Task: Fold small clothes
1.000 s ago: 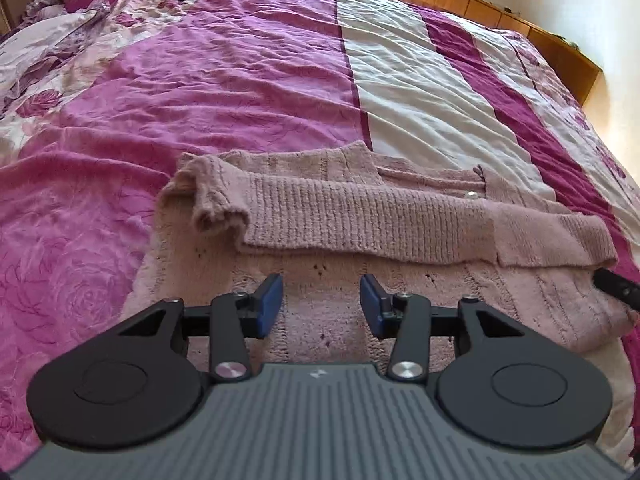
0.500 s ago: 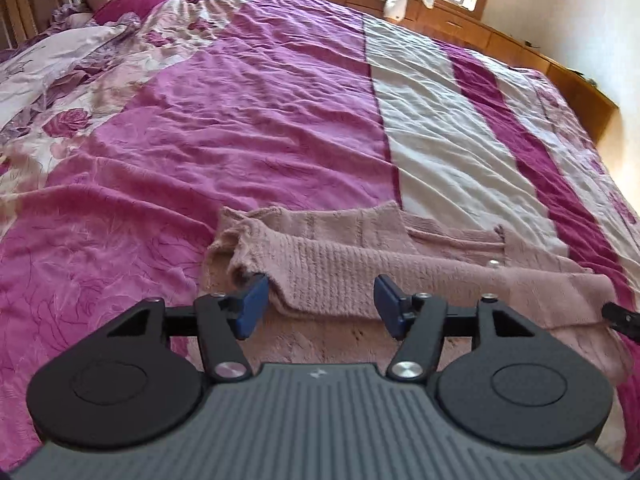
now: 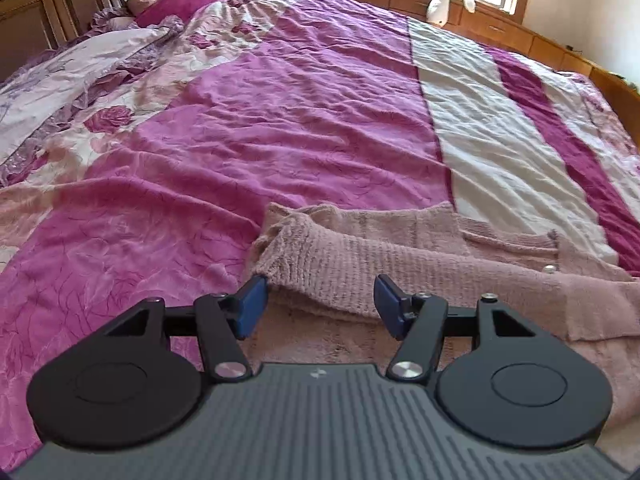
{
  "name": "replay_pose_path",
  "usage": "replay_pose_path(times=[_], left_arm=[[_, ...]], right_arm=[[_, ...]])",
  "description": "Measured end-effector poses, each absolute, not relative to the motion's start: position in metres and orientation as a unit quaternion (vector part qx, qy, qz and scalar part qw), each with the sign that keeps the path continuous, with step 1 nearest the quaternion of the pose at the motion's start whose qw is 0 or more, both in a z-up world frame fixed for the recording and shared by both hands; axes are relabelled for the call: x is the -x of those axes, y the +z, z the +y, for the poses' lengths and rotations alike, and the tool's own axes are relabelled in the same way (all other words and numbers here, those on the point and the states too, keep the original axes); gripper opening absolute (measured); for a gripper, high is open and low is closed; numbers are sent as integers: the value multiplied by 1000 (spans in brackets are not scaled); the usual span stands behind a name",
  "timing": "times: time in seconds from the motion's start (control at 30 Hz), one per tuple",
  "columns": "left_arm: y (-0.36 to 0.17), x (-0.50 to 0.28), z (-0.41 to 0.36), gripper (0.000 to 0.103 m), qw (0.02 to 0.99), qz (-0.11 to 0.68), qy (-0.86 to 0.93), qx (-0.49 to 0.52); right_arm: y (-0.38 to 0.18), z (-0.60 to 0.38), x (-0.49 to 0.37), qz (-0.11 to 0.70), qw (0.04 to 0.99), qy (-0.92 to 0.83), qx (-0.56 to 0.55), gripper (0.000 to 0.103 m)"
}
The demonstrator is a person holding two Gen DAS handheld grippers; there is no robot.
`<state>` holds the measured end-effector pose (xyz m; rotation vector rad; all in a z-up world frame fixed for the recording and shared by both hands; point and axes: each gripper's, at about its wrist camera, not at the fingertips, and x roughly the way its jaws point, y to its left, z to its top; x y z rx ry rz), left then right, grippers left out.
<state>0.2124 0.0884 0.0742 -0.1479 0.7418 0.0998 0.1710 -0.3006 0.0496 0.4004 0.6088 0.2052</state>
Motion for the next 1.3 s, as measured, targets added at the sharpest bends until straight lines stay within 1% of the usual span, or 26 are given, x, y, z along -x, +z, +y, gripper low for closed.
replay_pose_path(times=[0.07,0.1,0.13,0.17,0.2,0.23,0.33,0.43,0.53,0.67,0.7,0.73,0.77,0.83,0.9,1.0,1.07,1.1,1.13,1.2,1.3], left_arm=[[72,-213,87,66,928,362,39,76],[70,-213,86,65,929,362,32,75],[69,-214,85,52,930,359,26,73],[69,-214,84,40,933,353,17,69],[70,-215,82,22,935,350,9,60],[72,-216,81,17,936,348,1,55],[81,-223,77,13,943,330,-15,45],[88,-238,77,13,947,319,-10,41],[89,-255,82,13,945,322,0,64],[92,-264,84,15,945,319,5,66],[92,-266,82,17,946,321,5,51],[91,-267,81,25,946,321,3,37],[89,-270,80,29,947,321,0,25],[87,-274,80,49,949,315,5,18],[85,-279,85,55,949,312,5,44],[84,-280,95,55,944,321,-19,81],[87,-275,101,55,943,321,-27,85],[88,-272,104,56,944,318,-29,84],[90,-268,107,57,945,316,-30,82],[90,-264,112,61,944,318,-36,78],[84,-264,115,62,939,334,-48,74]], right_arm=[[48,-301,-173,299,928,100,-198,54],[46,-301,-174,301,927,100,-200,47],[45,-302,-176,304,926,99,-203,33],[43,-303,-178,307,923,98,-208,22],[42,-305,-180,310,922,95,-213,8],[42,-308,-181,308,920,93,-222,8],[47,-316,-184,286,919,101,-253,8],[55,-319,-195,276,922,96,-256,8],[60,-316,-210,271,927,84,-247,8],[58,-309,-233,279,930,67,-230,8],[57,-307,-238,284,931,63,-222,8],[55,-304,-244,289,932,57,-214,9],[53,-302,-248,294,932,52,-208,11],[48,-297,-255,308,929,37,-200,11],[44,-292,-253,315,928,27,-195,11],[44,-283,-240,314,933,27,-175,13],[48,-276,-227,305,940,26,-151,27],[51,-272,-219,296,945,25,-139,44],[54,-268,-210,283,950,25,-127,55],[60,-258,-197,263,959,33,-105,56],[69,-235,-189,269,957,84,-75,56]])
